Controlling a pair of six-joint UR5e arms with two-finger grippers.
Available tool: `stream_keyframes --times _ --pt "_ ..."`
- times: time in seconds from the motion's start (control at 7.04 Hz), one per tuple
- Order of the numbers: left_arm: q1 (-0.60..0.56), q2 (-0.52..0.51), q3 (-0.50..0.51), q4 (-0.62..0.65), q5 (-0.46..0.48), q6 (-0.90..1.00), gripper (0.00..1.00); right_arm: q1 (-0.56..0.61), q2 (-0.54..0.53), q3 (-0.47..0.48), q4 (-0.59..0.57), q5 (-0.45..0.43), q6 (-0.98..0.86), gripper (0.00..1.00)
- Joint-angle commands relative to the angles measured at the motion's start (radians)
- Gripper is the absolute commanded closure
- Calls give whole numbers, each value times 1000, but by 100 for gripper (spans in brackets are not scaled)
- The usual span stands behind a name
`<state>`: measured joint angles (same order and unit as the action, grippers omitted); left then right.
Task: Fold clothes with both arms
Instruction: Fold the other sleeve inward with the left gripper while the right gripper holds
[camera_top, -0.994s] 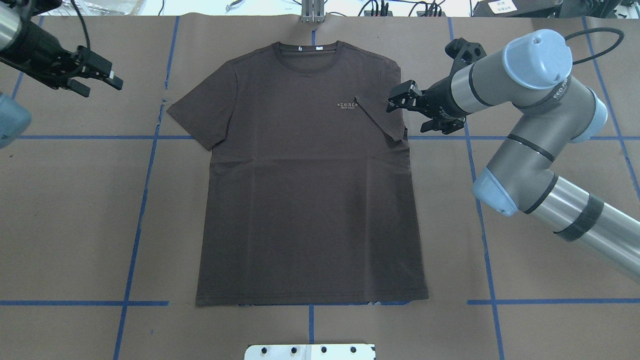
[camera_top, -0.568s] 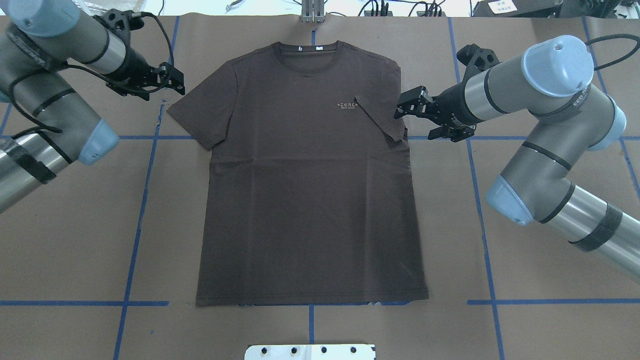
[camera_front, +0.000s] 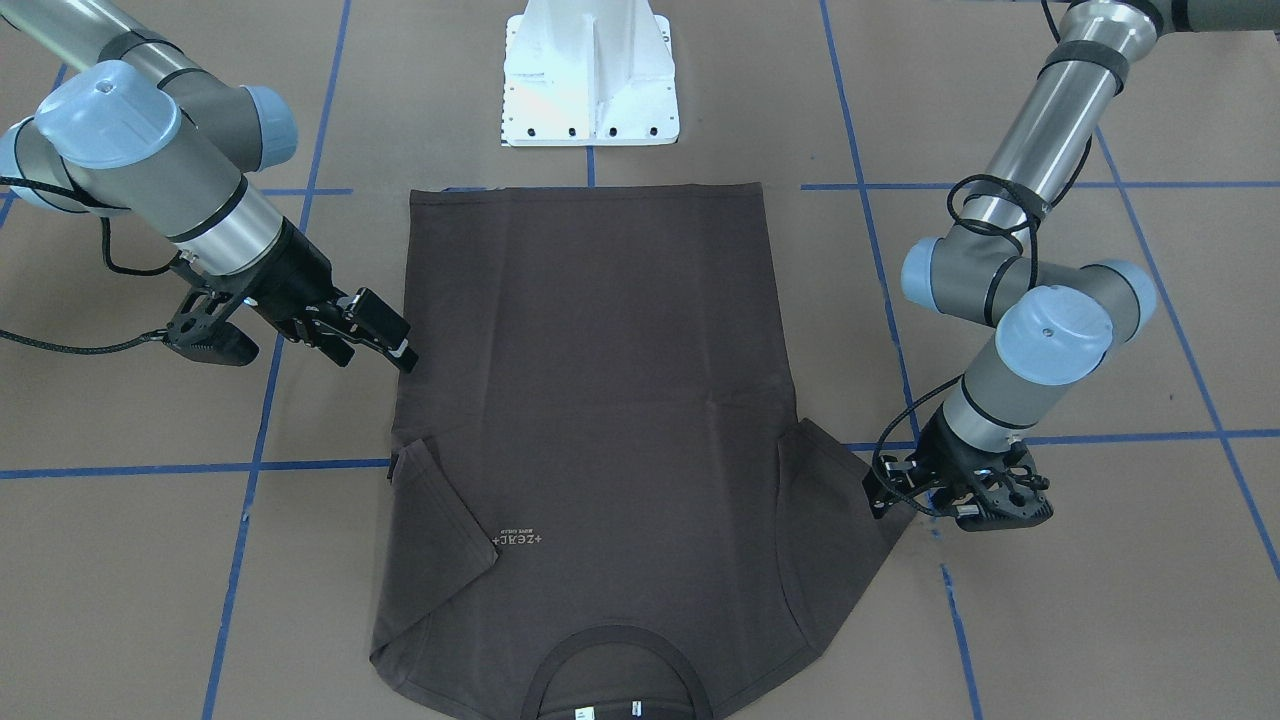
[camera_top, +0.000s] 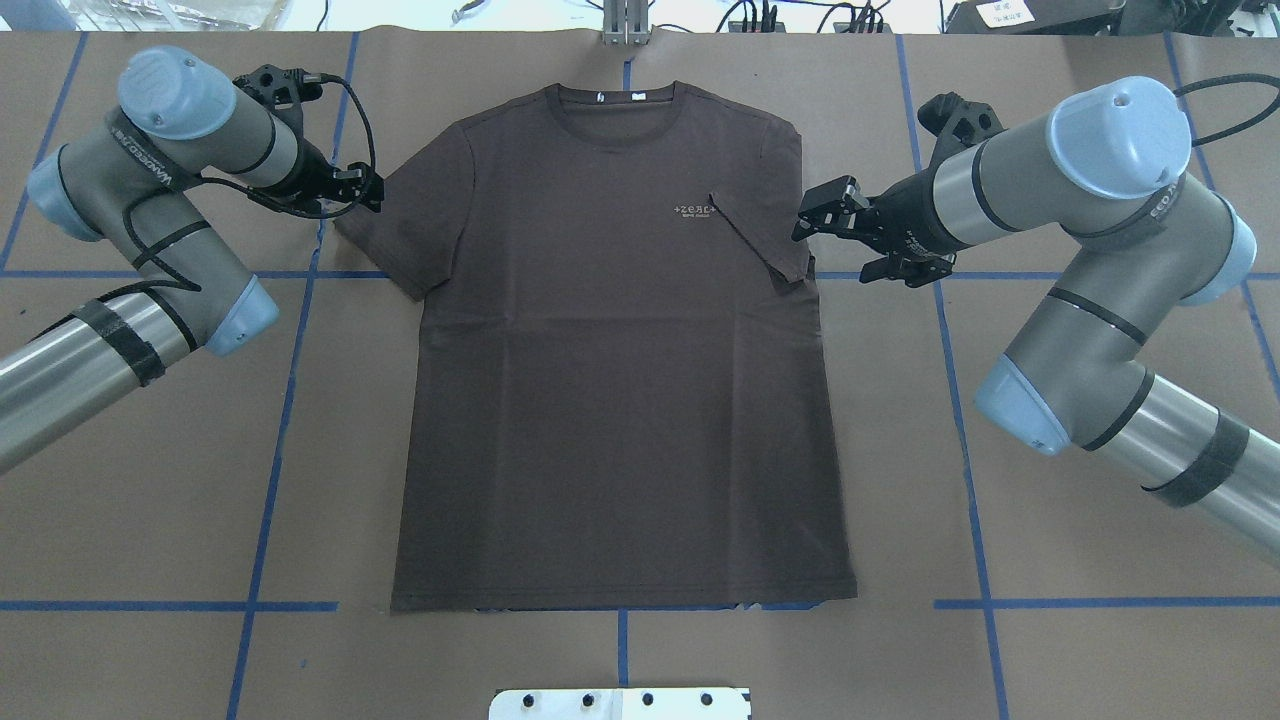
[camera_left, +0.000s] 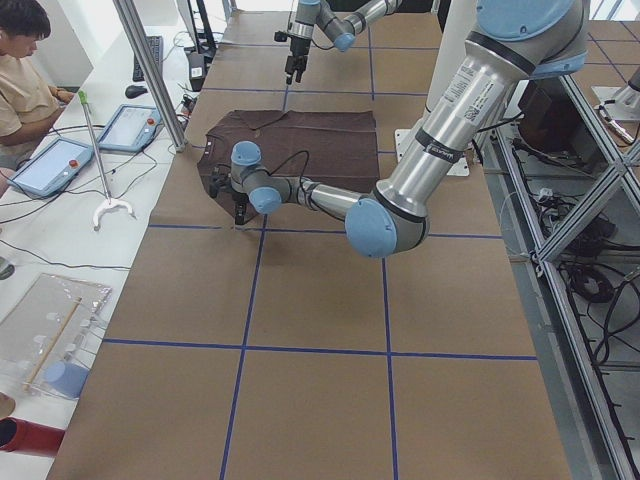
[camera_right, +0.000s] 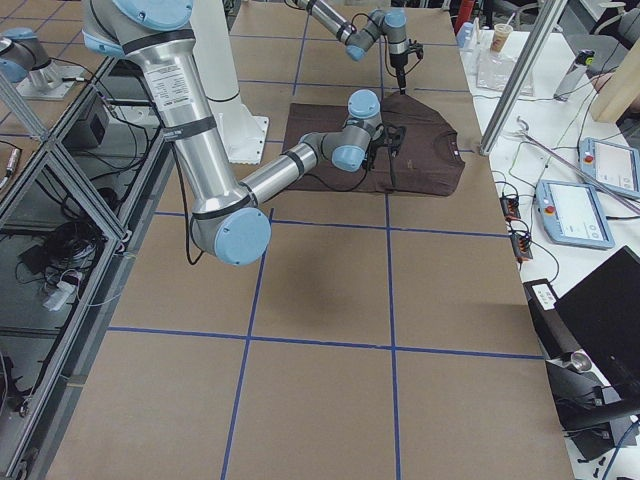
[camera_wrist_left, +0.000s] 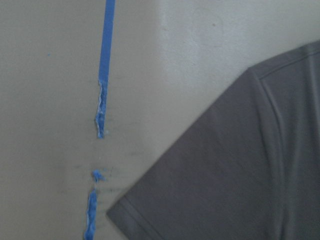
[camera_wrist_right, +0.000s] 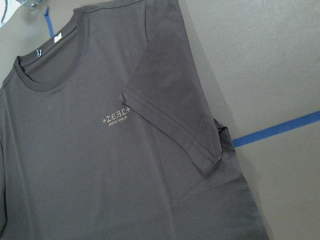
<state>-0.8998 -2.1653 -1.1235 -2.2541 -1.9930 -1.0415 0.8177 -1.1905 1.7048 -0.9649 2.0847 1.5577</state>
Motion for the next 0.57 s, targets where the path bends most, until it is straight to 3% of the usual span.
stream_keyframes --times 0.0,0.43 --pt "5 2 10 2 13 0 29 0 0 1 0 0 -1 0" --pt "5 1 10 4 13 -31 63 0 2 1 2 -3 -1 0"
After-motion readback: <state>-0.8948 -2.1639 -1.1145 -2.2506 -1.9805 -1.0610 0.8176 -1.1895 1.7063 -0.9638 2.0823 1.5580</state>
